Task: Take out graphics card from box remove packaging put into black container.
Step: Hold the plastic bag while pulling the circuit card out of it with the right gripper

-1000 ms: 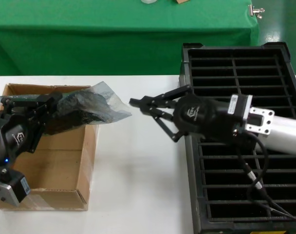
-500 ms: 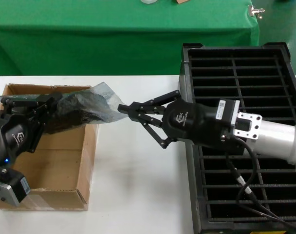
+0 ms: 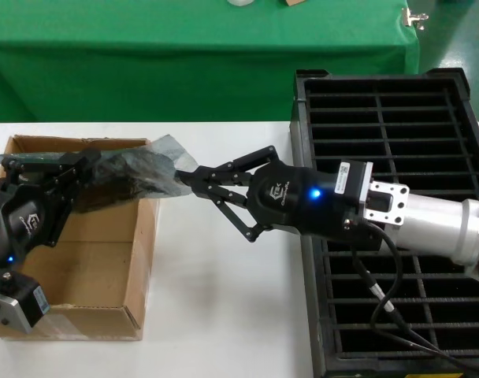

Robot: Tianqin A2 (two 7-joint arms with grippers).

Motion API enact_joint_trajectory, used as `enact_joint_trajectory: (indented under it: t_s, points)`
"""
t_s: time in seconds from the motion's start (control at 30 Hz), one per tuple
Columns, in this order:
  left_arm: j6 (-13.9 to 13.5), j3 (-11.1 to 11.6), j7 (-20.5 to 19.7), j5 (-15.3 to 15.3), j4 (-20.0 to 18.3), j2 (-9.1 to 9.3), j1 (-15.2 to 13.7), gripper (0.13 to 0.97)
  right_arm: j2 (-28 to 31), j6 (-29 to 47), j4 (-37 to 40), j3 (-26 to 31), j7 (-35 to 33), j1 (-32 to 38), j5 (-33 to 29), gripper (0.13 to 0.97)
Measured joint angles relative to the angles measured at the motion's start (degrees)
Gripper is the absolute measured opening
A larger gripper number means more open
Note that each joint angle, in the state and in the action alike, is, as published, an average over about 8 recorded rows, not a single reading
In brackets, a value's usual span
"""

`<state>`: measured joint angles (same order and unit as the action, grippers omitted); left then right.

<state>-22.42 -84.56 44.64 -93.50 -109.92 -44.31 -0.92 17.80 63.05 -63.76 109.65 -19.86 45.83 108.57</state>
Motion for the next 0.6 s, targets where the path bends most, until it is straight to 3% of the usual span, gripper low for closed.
enact_joint_trajectory:
  t_s: [0.33, 0.6]
  points:
    - [0.0, 0.0, 0.0, 0.0, 0.0, 0.0, 0.0, 0.139, -0.88, 0.33, 1.6, 1.03, -0.24, 0.61, -0.72, 0.132]
    - [0.0, 0.0, 0.0, 0.0, 0.0, 0.0, 0.0, 0.139, -2.76, 0.47, 7.28, 1.52, -1.59, 3.49, -1.57, 0.132]
